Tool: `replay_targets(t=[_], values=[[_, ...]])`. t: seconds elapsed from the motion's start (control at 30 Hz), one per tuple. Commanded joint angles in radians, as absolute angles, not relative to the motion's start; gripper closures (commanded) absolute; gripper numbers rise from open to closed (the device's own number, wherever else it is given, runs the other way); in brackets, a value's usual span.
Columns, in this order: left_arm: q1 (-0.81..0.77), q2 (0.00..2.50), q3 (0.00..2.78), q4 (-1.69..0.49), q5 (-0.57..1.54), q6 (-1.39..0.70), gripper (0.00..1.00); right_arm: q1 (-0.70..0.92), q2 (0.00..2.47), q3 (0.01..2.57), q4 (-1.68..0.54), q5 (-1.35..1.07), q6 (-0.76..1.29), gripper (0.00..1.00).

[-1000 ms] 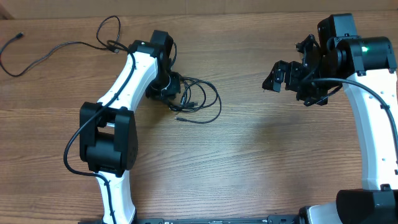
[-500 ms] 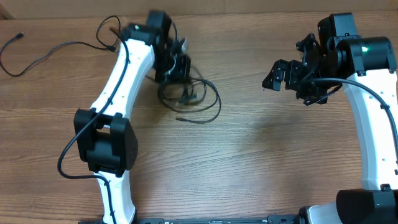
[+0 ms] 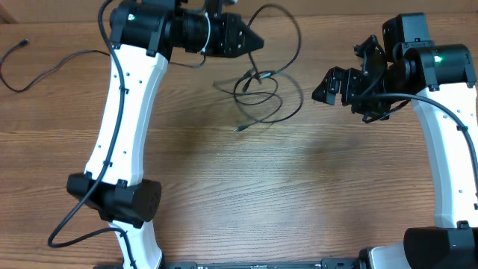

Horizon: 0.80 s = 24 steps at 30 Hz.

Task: Untangle cables

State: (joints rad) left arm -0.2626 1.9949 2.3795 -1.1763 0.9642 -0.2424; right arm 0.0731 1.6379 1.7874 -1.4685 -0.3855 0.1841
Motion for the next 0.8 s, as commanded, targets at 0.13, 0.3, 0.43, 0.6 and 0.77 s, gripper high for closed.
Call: replay_targets(t=[0.13,0.3,0.43,0.6,0.77], values=[[-0.278,1.925,2.409,-0.917,1.202,-0.544,0.96,0.080,1.633,1.785,-1.383,-0.481,0.243,0.00],[-0.288,1.925,2.409,-0.693,1.311,-0.777,0.96,0.080,1.633,1.785,-1.322,-0.502,0.243,0.00],[-0.305,1.925,2.409,-0.553,1.331,-0.916,0.96,0.080,1.634,1.785,-1.280,-0.503,0.262,0.00],[-0.315,1.925,2.409,-0.432,1.328,-1.036,0.96,0.080,1.637,1.785,-1.248,-0.513,0.261,0.02],[-0.297,1.926,2.409,-0.441,1.312,-1.029,0.96,0.080,1.637,1.785,-1.284,-0.517,0.261,0.63]])
